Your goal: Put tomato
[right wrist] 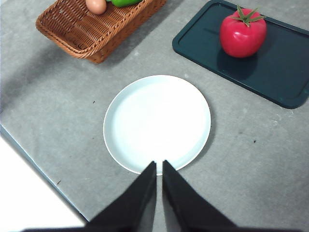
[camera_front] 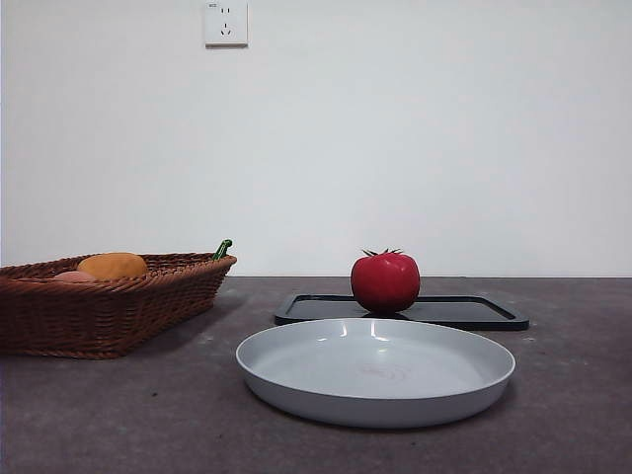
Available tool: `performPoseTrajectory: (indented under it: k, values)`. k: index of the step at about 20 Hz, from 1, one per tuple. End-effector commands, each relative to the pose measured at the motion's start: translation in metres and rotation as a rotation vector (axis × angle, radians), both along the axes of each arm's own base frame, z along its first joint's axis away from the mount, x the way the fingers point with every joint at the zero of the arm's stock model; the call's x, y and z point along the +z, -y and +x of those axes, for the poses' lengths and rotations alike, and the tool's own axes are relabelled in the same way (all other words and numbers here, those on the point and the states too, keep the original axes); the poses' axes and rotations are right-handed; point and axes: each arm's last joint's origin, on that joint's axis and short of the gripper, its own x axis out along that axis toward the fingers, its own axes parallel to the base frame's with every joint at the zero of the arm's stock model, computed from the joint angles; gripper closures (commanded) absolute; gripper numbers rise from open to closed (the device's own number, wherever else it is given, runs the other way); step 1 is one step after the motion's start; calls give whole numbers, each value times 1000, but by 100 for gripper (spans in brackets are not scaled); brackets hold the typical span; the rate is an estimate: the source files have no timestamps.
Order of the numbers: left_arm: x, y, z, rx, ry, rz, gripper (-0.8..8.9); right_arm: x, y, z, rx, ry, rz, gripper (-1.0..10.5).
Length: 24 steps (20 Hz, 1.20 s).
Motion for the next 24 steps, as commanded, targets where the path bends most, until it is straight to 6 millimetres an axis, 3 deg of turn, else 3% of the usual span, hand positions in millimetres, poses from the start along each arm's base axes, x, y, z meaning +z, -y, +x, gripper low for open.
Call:
performPoseTrajectory:
  k: [1,7,11,17,24]
  values:
    - [-27,-3,0,64,-17,8,806,3,-1,1,0,5,12,936]
    - [-101,-9,4,234,-138,-62,806,3,-1,1,1,5,12,936]
    - [-132,-10,4,281,-170,-69,806,3,-1,1,1,5,12,936]
    - [-161,-11,5,305,-209,-71,806,3,-1,1,1,5,12,936]
    - [-170,-11,7,306,-237,-90,806,3,-1,1,1,6,12,936]
